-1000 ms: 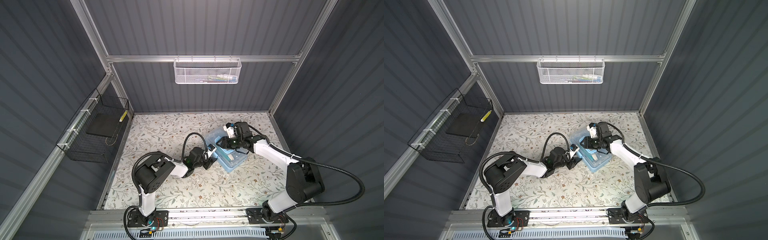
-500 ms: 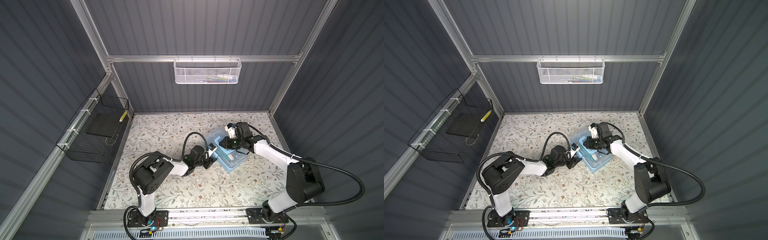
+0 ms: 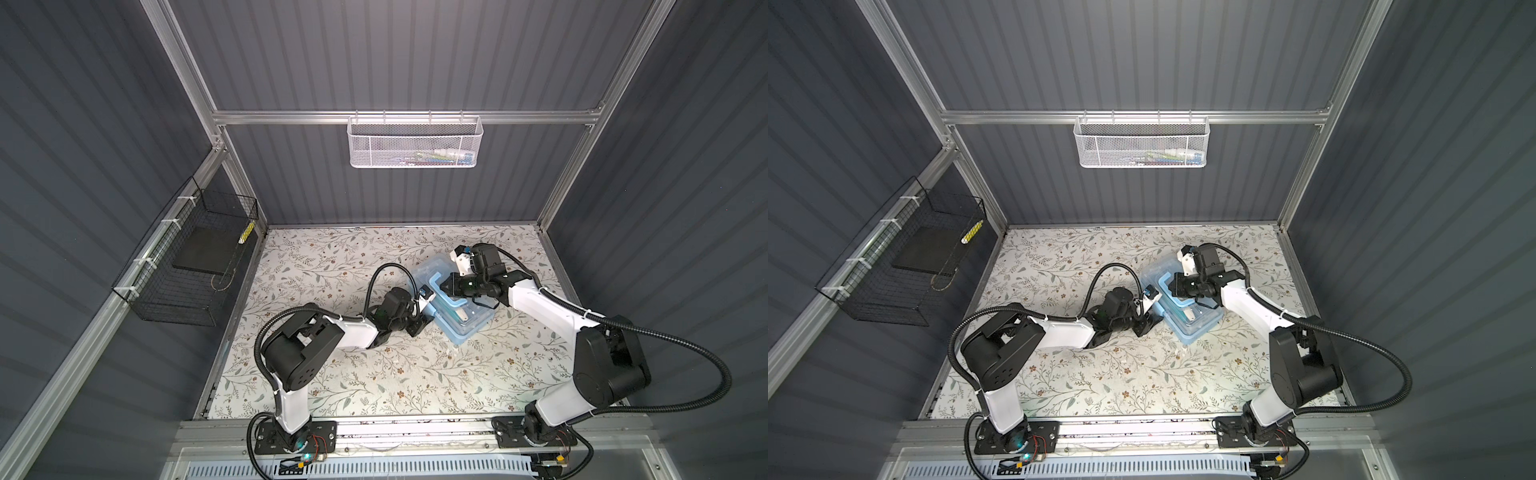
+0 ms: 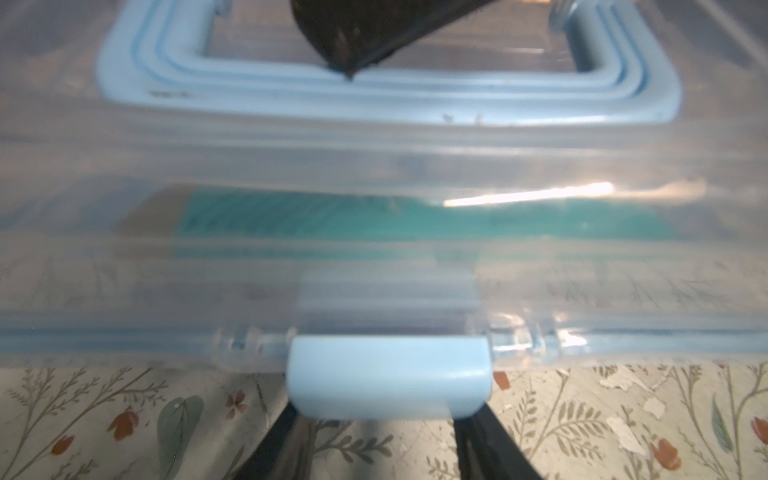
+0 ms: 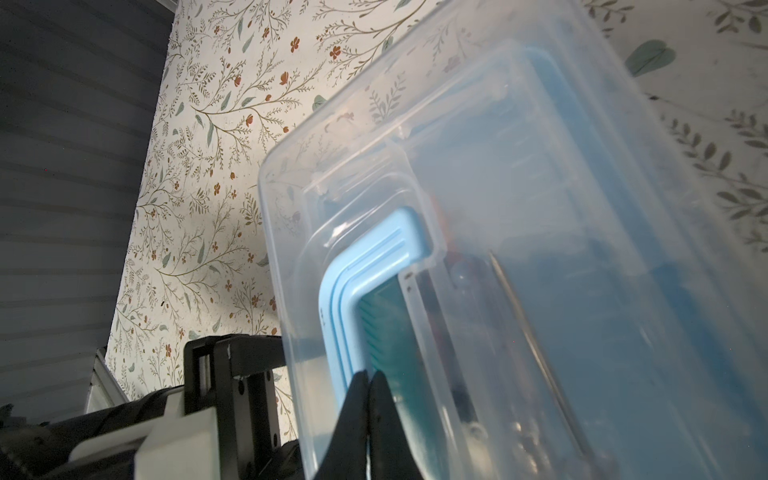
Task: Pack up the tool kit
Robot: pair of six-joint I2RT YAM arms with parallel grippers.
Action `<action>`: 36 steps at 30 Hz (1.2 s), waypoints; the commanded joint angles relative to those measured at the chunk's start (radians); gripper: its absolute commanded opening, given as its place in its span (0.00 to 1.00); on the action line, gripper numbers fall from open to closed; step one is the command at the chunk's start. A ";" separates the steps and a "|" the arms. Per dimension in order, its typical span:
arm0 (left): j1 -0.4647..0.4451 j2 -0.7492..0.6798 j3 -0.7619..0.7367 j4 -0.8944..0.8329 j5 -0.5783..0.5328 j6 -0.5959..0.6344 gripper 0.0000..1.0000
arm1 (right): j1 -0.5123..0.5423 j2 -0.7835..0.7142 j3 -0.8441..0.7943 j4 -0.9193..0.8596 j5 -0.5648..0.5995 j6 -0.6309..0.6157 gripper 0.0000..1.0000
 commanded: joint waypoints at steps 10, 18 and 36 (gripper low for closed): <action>0.004 -0.057 0.088 -0.065 -0.022 0.031 0.32 | 0.022 0.048 -0.075 -0.159 -0.022 -0.027 0.05; 0.004 -0.059 0.117 -0.119 -0.027 0.037 0.32 | 0.022 0.053 -0.084 -0.153 -0.018 -0.025 0.04; 0.004 -0.059 0.207 -0.282 -0.021 0.051 0.32 | 0.022 0.046 -0.133 -0.120 -0.022 -0.013 0.04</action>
